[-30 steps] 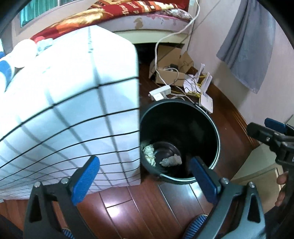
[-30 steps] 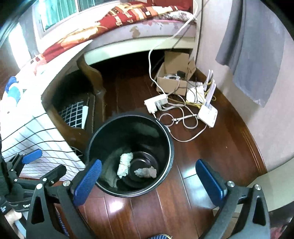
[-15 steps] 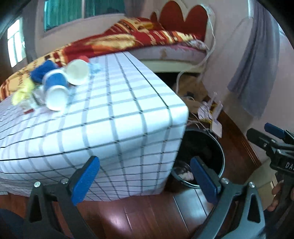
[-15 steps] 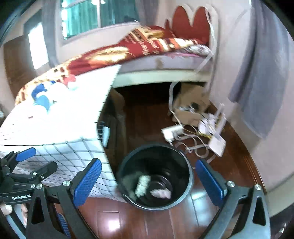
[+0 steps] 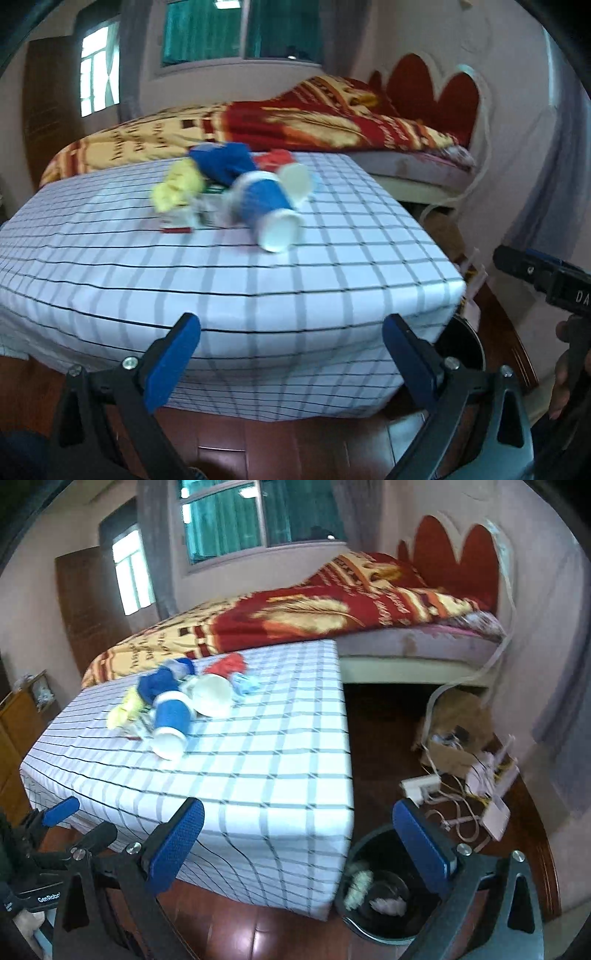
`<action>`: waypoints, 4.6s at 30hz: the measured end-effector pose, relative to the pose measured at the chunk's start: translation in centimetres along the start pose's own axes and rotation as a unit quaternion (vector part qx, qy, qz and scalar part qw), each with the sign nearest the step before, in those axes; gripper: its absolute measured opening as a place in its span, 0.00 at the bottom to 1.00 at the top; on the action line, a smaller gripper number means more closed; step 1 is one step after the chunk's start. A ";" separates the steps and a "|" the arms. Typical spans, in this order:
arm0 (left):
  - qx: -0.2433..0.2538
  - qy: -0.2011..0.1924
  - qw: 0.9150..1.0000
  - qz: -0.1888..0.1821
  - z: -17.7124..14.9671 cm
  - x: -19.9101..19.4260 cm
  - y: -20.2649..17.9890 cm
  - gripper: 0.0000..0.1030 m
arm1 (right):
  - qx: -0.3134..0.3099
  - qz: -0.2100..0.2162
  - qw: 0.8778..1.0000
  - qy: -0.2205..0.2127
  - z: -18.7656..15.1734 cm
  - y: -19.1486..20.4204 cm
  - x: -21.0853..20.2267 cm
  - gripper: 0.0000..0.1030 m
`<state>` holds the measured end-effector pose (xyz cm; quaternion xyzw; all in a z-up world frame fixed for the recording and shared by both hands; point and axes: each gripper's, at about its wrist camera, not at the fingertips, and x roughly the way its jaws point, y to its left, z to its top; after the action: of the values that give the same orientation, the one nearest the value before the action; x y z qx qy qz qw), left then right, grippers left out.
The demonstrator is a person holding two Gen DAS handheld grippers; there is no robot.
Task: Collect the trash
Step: 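Move both tools back toward the trash on the table, then grasp the blue paper cup with the right tool while the left tool grasps the blue cloth, then carry the blue cup and blue cloth with both tools over the black bin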
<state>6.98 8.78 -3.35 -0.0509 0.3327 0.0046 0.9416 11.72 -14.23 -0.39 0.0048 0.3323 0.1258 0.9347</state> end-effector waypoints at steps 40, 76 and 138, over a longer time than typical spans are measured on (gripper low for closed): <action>-0.050 -0.025 0.998 0.014 8.7 8.0 7.4 0.86 | -0.042 0.074 0.996 0.017 7.8 9.8 14.1 0.55; -0.020 -0.018 0.999 0.021 10.9 9.0 4.9 0.32 | 0.005 0.057 0.998 0.022 9.8 4.2 15.3 0.55; 0.176 0.132 0.951 -0.216 -5.5 5.8 -21.0 0.32 | 0.095 -0.093 0.976 0.172 -13.0 -18.1 -0.9 0.55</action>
<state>8.94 -12.83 -9.31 0.0451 0.4301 -0.2648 0.8619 7.16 -32.94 -11.63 0.0407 0.4975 0.0048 0.8665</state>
